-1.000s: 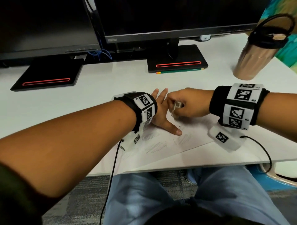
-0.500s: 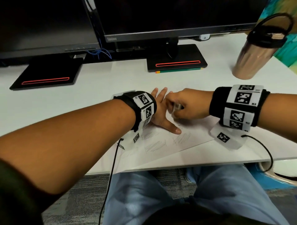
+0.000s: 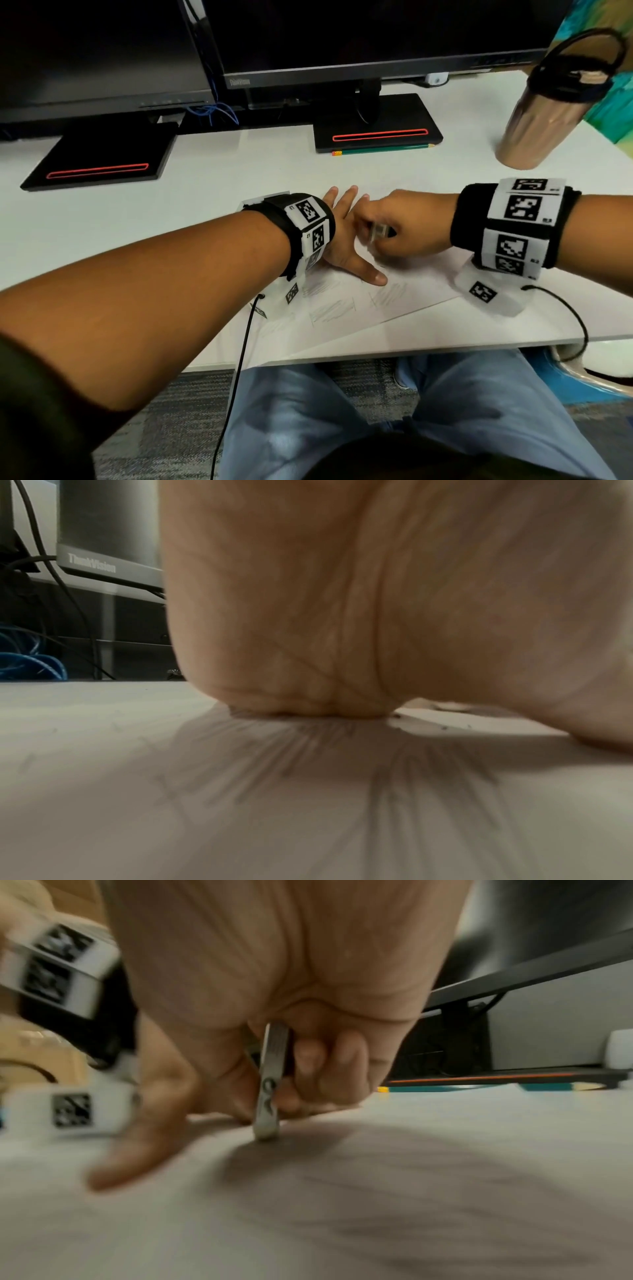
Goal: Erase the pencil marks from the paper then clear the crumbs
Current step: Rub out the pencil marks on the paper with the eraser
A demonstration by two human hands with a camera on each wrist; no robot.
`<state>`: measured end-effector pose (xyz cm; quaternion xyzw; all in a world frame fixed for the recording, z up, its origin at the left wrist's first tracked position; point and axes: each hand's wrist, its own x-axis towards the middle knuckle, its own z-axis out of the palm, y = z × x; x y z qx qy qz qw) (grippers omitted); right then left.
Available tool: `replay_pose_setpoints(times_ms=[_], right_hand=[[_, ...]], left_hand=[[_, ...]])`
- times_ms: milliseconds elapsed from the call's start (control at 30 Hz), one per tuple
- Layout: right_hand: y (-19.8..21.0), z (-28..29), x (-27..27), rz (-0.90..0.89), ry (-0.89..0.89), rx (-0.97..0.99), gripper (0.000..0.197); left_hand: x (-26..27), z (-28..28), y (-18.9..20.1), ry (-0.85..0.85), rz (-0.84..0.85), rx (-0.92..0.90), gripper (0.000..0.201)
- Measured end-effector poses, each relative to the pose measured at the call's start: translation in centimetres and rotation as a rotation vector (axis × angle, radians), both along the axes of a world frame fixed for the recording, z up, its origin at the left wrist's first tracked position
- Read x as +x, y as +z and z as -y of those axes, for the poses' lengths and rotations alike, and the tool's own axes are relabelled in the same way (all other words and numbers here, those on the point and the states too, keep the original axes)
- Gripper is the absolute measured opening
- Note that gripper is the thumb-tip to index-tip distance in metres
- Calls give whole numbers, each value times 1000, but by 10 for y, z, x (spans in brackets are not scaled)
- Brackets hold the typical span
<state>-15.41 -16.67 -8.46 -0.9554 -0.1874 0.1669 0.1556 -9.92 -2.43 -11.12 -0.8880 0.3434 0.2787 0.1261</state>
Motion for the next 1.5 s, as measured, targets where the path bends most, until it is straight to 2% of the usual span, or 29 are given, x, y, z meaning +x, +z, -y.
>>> replay_pose_setpoints(times_ms=[133, 267, 400, 500, 633, 767, 867, 1000, 1133, 1233, 1300, 1367, 1500], right_hand=[[2, 6, 2, 6, -53, 8, 10], [0, 0, -1, -11, 36, 1, 11], [2, 7, 2, 5, -39, 1, 13], [-1, 2, 0, -6, 20, 0, 12], [1, 8, 2, 10, -61, 15, 12], [0, 3, 0, -28, 17, 5, 12], [3, 7, 2, -16, -52, -16, 14], [2, -1, 0, -26, 46, -40, 13], [4, 9, 3, 26, -50, -38, 13], [2, 4, 0, -30, 12, -26, 10], [4, 5, 0, -52, -14, -16, 13], [5, 10, 3, 0, -70, -31, 13], [1, 4, -2, -30, -3, -11, 11]], left_hand=[[0, 2, -1, 2, 0, 1, 136], [2, 1, -3, 12, -2, -8, 136], [3, 3, -4, 17, -1, 12, 139], [5, 2, -6, 13, -1, 5, 139], [4, 2, -5, 12, 0, 9, 141], [4, 2, -6, 14, -6, -2, 138], [3, 3, -5, 17, 2, 12, 139], [6, 2, -7, 16, -10, -3, 138], [3, 3, -4, 14, -4, 11, 141], [4, 2, -5, 8, 0, 6, 140], [4, 3, -5, 9, 1, 14, 141], [3, 3, -5, 16, 6, 8, 142], [4, 2, -6, 11, 2, -5, 140]])
